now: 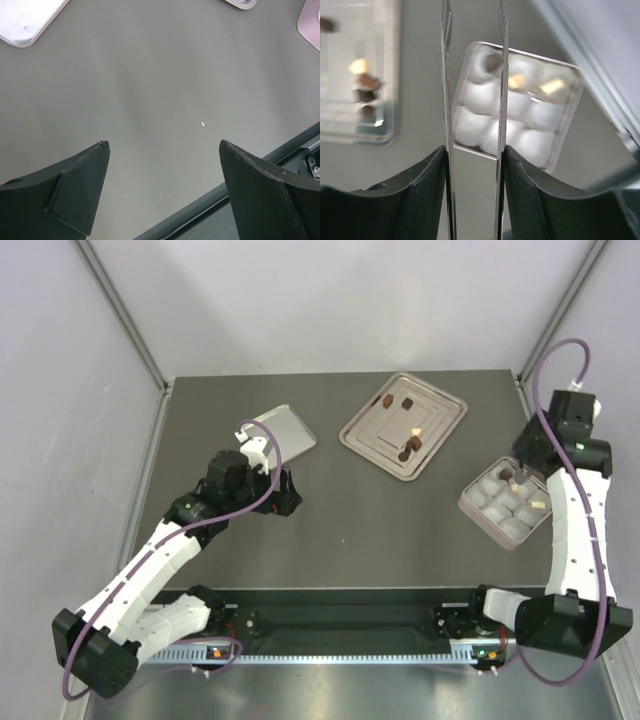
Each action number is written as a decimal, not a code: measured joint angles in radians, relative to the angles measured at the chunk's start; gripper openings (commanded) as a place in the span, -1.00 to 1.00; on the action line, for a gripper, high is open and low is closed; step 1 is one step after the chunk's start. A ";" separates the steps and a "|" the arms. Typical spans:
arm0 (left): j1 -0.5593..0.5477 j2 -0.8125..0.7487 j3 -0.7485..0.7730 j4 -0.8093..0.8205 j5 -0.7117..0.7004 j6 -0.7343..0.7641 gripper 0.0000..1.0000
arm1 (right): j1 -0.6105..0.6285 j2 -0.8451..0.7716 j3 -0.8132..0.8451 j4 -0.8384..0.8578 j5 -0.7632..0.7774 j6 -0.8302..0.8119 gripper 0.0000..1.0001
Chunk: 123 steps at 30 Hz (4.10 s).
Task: Pack the chocolate
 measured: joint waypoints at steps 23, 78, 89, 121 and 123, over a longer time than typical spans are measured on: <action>0.000 -0.022 0.000 -0.004 -0.071 0.007 0.92 | 0.491 0.705 0.272 0.434 -0.068 -0.164 -0.03; 0.000 -0.023 0.000 -0.006 -0.095 0.019 0.92 | 0.507 0.956 0.452 0.438 0.017 -0.208 -0.35; 0.000 -0.023 0.000 -0.007 -0.097 0.019 0.92 | 0.504 0.883 0.438 0.341 0.018 -0.169 -0.45; 0.000 -0.051 0.000 -0.006 -0.020 0.018 0.93 | 0.300 -0.009 -0.168 -0.029 0.016 -0.068 -0.44; 0.000 -0.057 0.000 -0.006 -0.017 0.018 0.93 | 0.253 -0.023 -0.168 -0.050 0.015 -0.066 -0.43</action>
